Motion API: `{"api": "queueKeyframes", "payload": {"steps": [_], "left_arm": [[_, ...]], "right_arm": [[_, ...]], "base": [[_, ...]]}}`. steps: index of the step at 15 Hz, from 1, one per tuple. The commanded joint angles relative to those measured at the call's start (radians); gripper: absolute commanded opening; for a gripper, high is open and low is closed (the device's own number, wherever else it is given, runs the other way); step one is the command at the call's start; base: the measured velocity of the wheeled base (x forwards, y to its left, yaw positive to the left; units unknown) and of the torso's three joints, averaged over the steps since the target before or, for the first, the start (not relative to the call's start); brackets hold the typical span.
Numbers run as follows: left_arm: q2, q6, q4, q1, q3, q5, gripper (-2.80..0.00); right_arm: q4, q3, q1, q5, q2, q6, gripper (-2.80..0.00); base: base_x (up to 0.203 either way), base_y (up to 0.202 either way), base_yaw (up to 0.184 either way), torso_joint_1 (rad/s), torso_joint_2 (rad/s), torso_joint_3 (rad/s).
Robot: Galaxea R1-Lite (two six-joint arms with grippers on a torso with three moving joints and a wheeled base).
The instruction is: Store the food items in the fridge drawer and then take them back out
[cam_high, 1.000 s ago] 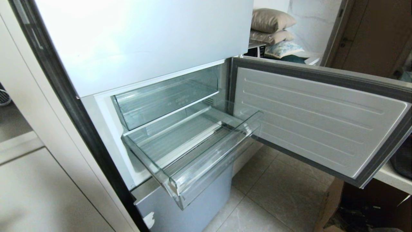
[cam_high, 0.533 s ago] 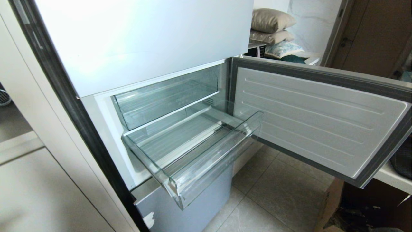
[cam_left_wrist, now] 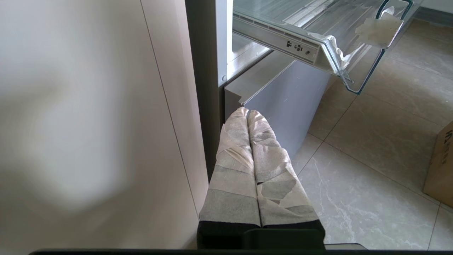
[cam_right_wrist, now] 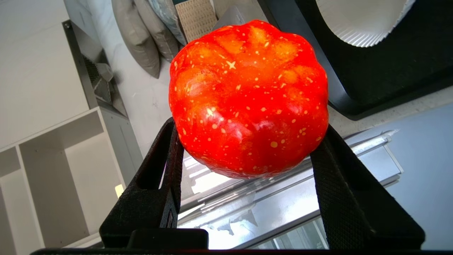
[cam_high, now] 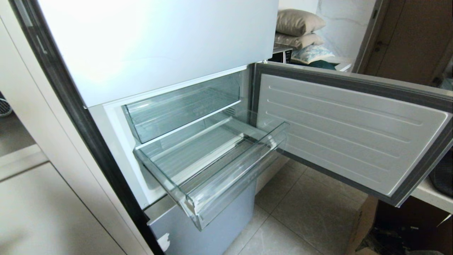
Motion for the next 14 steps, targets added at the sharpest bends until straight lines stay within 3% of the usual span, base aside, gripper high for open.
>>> {"api": "queueKeyframes", "payload": {"steps": [1, 5, 9, 11, 14], "left_arm": [[0.0, -0.001, 0.0, 0.0, 0.0, 0.001, -2.8], [0.0, -0.001, 0.0, 0.0, 0.0, 0.001, -2.8], [0.0, -0.001, 0.0, 0.0, 0.0, 0.001, -2.8], [0.0, -0.001, 0.0, 0.0, 0.0, 0.001, -2.8], [0.0, -0.001, 0.0, 0.0, 0.0, 0.001, -2.8]], "right_arm": [[-0.002, -0.028, 0.018, 0.006, 0.021, 0.012, -2.8], [-0.014, -0.043, 0.089, -0.024, 0.027, -0.019, -2.8], [-0.016, -0.069, 0.185, -0.238, 0.076, -0.132, -2.8], [-0.016, -0.074, 0.221, -0.279, 0.088, -0.184, -2.8], [-0.017, -0.092, 0.24, -0.293, 0.116, -0.189, -2.8]], "base": [[0.0, 0.0, 0.0, 0.0, 0.0, 0.0], [0.0, 0.0, 0.0, 0.0, 0.0, 0.0], [0.0, 0.0, 0.0, 0.0, 0.0, 0.0], [0.0, 0.0, 0.0, 0.0, 0.0, 0.0], [0.0, 0.0, 0.0, 0.0, 0.0, 0.0]]}}
